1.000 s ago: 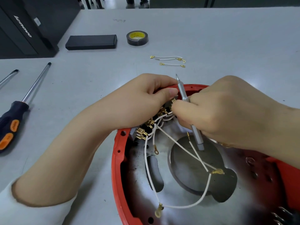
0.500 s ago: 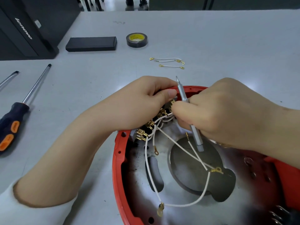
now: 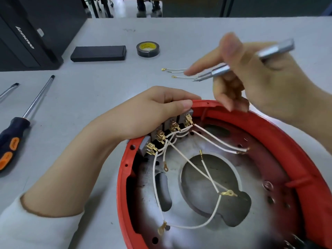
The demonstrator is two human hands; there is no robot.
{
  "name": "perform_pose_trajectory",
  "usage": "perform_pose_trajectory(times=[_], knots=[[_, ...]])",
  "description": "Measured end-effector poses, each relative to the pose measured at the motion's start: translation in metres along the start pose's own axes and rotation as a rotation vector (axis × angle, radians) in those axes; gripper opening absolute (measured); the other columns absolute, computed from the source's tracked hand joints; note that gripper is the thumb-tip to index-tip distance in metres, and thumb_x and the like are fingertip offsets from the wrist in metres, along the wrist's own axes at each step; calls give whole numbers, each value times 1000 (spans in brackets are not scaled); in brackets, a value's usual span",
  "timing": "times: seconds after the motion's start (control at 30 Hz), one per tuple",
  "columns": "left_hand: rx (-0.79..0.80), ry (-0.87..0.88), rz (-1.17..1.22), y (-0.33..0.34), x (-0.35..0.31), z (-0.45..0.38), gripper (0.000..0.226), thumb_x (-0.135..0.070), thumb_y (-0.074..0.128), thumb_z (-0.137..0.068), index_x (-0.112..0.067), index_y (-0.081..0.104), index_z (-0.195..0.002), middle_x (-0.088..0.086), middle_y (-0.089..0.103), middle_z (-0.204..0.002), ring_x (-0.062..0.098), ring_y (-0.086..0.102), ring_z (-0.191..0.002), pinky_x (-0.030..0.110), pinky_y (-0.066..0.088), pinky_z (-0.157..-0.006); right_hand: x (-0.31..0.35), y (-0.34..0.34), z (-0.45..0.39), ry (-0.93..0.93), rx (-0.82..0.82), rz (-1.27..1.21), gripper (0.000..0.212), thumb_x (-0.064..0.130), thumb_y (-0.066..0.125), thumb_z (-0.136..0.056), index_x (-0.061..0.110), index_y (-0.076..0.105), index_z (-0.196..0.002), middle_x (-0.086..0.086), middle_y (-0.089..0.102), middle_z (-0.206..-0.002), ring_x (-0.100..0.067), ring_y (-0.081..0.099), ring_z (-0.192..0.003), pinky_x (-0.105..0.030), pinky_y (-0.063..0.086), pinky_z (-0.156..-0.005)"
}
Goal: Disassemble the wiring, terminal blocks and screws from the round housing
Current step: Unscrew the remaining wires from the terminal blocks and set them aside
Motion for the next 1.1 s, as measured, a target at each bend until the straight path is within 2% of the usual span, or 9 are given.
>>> perform_pose_trajectory(times=[0.1, 0.17, 0.23, 0.33, 0.5, 0.67, 0.8, 0.97, 1.1], knots=[[40, 30, -53, 4, -2, -2, 30, -21, 44, -101, -21, 62, -125, 13, 68, -118, 42, 57, -116, 57, 41, -103, -14, -2, -8, 68, -92, -243, 60, 45, 35, -101, 13, 75, -69, -1, 39, -38, -19, 32, -37, -19, 28, -39], [52, 62, -52, 4, -4, -2, 30, -19, 42, -101, -20, 64, -120, -2, 71, -115, 18, 62, -115, 30, 45, -103, -26, 5, -12, 146, -67, -315, 55, 41, 48, -97, 9, 72, -59, 2, 37, -36, -14, 29, -35, -18, 25, -38], [57, 74, -25, 5, -7, -1, 30, -17, 40, -101, -20, 65, -117, -10, 71, -113, 2, 62, -110, 13, 43, -96, -32, 9, -13, 189, -34, -274, 45, 39, 56, -93, 6, 70, -64, 2, 42, -38, -11, 31, -34, -16, 25, -36], [36, 70, -6, 4, -5, -2, 30, -19, 40, -101, -20, 66, -116, -9, 71, -114, 2, 63, -110, 14, 44, -97, -32, 15, -13, 209, -21, -211, 36, 30, 65, -89, 5, 58, -65, -1, 48, -41, -7, 40, -31, -13, 28, -33], [21, 57, -33, 3, -3, -2, 31, -25, 41, -100, -19, 66, -119, -9, 71, -114, 5, 62, -112, 29, 43, -105, -25, 11, -23, 155, -86, -18, 39, 25, 72, -85, 14, 46, -57, 2, 50, -38, -3, 50, -34, -13, 36, -37], [35, 83, 38, 5, -6, -2, 29, -21, 42, -100, -23, 69, -110, -16, 73, -103, -2, 65, -102, 11, 45, -92, -24, 4, -22, 56, -229, 93, 42, 8, 62, -85, 15, 36, -53, 0, 39, -38, -8, 43, -33, -16, 35, -40], [35, 109, 38, 6, -7, -3, 29, -22, 42, -97, -22, 68, -109, -17, 72, -106, -4, 64, -104, 7, 43, -90, -19, 2, -21, 7, -254, 158, 41, 8, 62, -83, 14, 34, -53, -13, 39, -44, -13, 43, -39, -21, 37, -43], [38, 110, 68, 6, -6, -4, 29, -28, 43, -93, -27, 68, -107, -20, 72, -103, -5, 64, -102, 7, 44, -87, -18, 1, -22, 6, -276, 200, 43, 12, 63, -85, 16, 34, -53, -6, 39, -45, -14, 40, -45, -22, 36, -48], [29, 109, 43, 5, -6, -4, 30, -32, 44, -90, -28, 68, -107, -19, 72, -106, -3, 63, -105, 10, 43, -93, -18, 4, -23, 2, -263, 229, 42, 10, 61, -84, 15, 33, -53, -7, 39, -46, -17, 40, -47, -22, 35, -48]])
Point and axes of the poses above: each hand's wrist, its own z-axis away from the middle knuckle, its own y-axis out of the palm, x = y × z, the point moved 10 cm from there along -z, towards the middle knuckle
